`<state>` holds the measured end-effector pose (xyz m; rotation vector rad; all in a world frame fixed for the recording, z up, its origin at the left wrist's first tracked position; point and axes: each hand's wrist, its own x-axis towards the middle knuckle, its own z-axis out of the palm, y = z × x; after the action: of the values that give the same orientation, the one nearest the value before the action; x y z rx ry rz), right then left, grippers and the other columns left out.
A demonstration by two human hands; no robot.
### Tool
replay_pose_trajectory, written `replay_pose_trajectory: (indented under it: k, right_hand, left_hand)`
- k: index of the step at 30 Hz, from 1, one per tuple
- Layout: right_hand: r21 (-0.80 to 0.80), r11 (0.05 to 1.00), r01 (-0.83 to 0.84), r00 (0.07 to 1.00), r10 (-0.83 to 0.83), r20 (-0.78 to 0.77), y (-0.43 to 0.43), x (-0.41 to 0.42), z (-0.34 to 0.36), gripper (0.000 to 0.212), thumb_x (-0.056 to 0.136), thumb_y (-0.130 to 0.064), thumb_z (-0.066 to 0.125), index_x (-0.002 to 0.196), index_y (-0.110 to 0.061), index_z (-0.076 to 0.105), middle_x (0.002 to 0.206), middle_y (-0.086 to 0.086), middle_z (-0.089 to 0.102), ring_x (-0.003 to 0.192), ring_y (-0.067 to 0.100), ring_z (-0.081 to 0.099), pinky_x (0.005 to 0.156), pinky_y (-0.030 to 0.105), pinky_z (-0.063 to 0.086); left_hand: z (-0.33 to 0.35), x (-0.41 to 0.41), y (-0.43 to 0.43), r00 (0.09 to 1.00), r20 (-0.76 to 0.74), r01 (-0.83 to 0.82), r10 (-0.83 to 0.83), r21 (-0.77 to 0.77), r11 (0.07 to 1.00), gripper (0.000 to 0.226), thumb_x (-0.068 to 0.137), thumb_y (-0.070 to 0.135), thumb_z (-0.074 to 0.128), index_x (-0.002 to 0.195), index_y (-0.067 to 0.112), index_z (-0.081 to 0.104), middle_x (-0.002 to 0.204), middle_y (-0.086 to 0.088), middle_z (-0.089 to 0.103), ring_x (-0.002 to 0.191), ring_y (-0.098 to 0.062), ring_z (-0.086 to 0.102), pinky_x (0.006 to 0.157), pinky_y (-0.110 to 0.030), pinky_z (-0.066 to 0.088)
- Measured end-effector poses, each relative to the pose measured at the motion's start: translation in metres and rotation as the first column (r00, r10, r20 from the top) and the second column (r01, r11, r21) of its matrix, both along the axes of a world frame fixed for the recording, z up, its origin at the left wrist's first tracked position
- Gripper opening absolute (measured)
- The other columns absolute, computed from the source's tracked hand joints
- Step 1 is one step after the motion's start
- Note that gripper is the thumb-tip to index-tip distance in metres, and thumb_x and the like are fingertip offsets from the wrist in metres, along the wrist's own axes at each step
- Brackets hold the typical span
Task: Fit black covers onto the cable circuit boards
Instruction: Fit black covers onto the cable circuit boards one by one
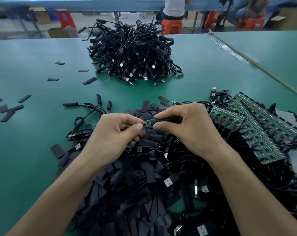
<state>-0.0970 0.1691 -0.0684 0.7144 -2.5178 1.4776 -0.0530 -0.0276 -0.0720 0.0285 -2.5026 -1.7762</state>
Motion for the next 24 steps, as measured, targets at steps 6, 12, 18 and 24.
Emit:
replay_pose_trajectory:
  k: [6, 12, 18, 24]
  right_hand:
    - [0.030, 0.999, -0.036, 0.999, 0.037, -0.035, 0.0004, 0.0023, 0.0026, 0.027, 0.073, -0.021, 0.087, 0.098, -0.024, 0.079, 0.085, -0.019, 0.074, 0.082, -0.002, 0.068, 0.076, 0.011, 0.050]
    - [0.112, 0.994, 0.007, 0.997, 0.002, -0.078, 0.0001, 0.0027, 0.0014, 0.026, 0.076, -0.027, 0.084, 0.101, -0.021, 0.079, 0.088, -0.014, 0.074, 0.085, -0.002, 0.066, 0.079, 0.011, 0.050]
    - [0.071, 0.997, -0.034, 0.996, 0.040, -0.080, 0.0012, 0.0024, 0.0026, 0.022, 0.075, -0.023, 0.085, 0.096, -0.019, 0.080, 0.084, -0.018, 0.073, 0.080, -0.005, 0.068, 0.073, 0.009, 0.049]
    - [0.071, 0.995, -0.067, 0.995, 0.072, -0.071, 0.0011, 0.0023, 0.0022, 0.030, 0.073, -0.022, 0.087, 0.102, -0.020, 0.079, 0.092, -0.014, 0.075, 0.090, -0.005, 0.067, 0.082, 0.009, 0.049]
  left_hand:
    - [0.0003, -0.0005, -0.0007, 1.000, 0.022, -0.007, 0.007, 0.000, 1.000, 0.014, 0.092, 0.007, 0.067, 0.086, 0.018, 0.073, 0.074, 0.000, 0.077, 0.060, -0.005, 0.066, 0.062, -0.015, 0.053]
    - [0.0003, -0.0007, -0.0017, 0.999, 0.048, 0.013, -0.011, -0.048, 0.999, 0.015, 0.092, 0.011, 0.067, 0.083, 0.021, 0.074, 0.072, 0.002, 0.076, 0.056, -0.003, 0.062, 0.059, -0.014, 0.052]
    - [0.0012, -0.0012, -0.0016, 0.996, 0.085, -0.007, 0.004, 0.036, 0.999, 0.014, 0.092, 0.009, 0.067, 0.085, 0.018, 0.075, 0.073, -0.002, 0.076, 0.055, -0.002, 0.059, 0.055, -0.011, 0.047]
    - [0.0020, -0.0006, 0.0003, 0.994, 0.106, -0.010, 0.002, 0.076, 0.997, 0.012, 0.092, 0.012, 0.067, 0.085, 0.015, 0.075, 0.067, 0.001, 0.073, 0.053, -0.001, 0.057, 0.052, -0.009, 0.045]
